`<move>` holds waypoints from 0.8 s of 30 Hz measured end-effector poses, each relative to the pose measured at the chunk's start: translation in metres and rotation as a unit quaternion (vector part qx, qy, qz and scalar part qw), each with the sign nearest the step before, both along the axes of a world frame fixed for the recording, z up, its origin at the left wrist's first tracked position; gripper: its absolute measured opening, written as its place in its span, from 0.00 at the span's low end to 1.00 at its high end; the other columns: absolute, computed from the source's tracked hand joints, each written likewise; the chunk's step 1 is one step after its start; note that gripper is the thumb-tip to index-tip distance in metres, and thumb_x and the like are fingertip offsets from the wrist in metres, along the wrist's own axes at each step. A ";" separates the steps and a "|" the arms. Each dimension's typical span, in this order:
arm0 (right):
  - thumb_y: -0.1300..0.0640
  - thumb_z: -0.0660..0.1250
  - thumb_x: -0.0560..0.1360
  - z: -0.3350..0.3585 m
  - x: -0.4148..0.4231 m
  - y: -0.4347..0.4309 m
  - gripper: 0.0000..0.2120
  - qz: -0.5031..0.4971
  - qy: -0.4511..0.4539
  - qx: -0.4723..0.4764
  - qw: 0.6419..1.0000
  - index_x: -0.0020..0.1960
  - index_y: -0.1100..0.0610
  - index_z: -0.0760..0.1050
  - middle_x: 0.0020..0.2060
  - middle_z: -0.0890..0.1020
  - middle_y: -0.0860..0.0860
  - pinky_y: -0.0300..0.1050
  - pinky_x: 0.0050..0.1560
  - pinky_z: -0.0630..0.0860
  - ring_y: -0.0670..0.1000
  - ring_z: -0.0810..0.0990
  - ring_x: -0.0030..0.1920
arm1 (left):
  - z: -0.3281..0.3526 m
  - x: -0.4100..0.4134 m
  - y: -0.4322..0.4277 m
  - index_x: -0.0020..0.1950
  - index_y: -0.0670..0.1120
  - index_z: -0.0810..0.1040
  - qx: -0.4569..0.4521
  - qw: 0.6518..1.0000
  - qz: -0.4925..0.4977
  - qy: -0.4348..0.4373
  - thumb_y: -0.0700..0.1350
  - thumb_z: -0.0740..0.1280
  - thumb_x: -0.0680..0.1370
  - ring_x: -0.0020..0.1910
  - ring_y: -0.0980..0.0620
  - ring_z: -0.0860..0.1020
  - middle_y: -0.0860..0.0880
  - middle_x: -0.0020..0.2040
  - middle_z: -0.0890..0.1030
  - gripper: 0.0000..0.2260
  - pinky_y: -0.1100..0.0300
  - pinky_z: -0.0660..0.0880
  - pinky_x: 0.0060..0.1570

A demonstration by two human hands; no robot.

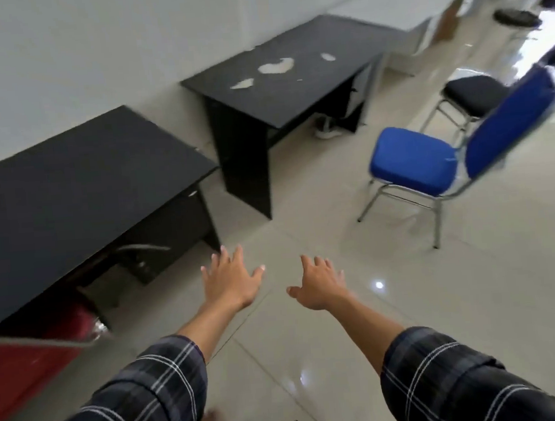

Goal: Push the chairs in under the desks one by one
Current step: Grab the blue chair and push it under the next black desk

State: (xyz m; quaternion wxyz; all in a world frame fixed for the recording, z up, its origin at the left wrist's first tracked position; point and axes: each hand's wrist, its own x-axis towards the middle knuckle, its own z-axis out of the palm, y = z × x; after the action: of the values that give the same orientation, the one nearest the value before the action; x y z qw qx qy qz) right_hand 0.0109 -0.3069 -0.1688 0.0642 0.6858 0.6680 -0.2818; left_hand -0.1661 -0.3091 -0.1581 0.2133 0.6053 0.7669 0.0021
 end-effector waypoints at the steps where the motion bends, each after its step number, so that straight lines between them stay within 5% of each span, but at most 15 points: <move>1: 0.37 0.65 0.76 0.003 0.026 0.000 0.38 -0.023 -0.005 0.006 1.000 0.78 0.54 0.57 0.75 0.65 0.57 0.66 0.74 0.59 0.60 0.60 0.77 | 0.003 0.026 0.007 0.80 0.50 0.55 0.000 0.999 -0.033 0.003 0.65 0.56 0.78 0.78 0.42 0.54 0.44 0.79 0.58 0.34 0.40 0.50 0.75; 8: 0.37 0.65 0.76 0.022 0.173 0.014 0.44 -0.169 -0.025 0.045 0.984 0.82 0.54 0.47 0.82 0.52 0.57 0.67 0.77 0.51 0.59 0.47 0.81 | 0.030 0.180 0.067 0.80 0.50 0.55 0.009 0.978 -0.206 0.012 0.65 0.57 0.78 0.77 0.43 0.58 0.45 0.78 0.63 0.35 0.40 0.48 0.75; 24: 0.38 0.64 0.77 0.060 0.446 0.130 0.45 -0.428 -0.013 0.089 0.899 0.83 0.54 0.46 0.82 0.52 0.56 0.65 0.78 0.49 0.58 0.47 0.82 | 0.049 0.485 0.247 0.81 0.51 0.51 0.019 0.908 -0.419 0.000 0.66 0.55 0.79 0.79 0.42 0.50 0.44 0.81 0.53 0.35 0.40 0.44 0.76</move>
State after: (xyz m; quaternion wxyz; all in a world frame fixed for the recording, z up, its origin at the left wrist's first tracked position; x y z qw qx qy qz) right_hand 0.4572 -0.1769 -0.1088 -0.1157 0.9118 0.3318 -0.2124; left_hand 0.3185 -0.0617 -0.1088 0.1834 0.8748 0.4424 -0.0726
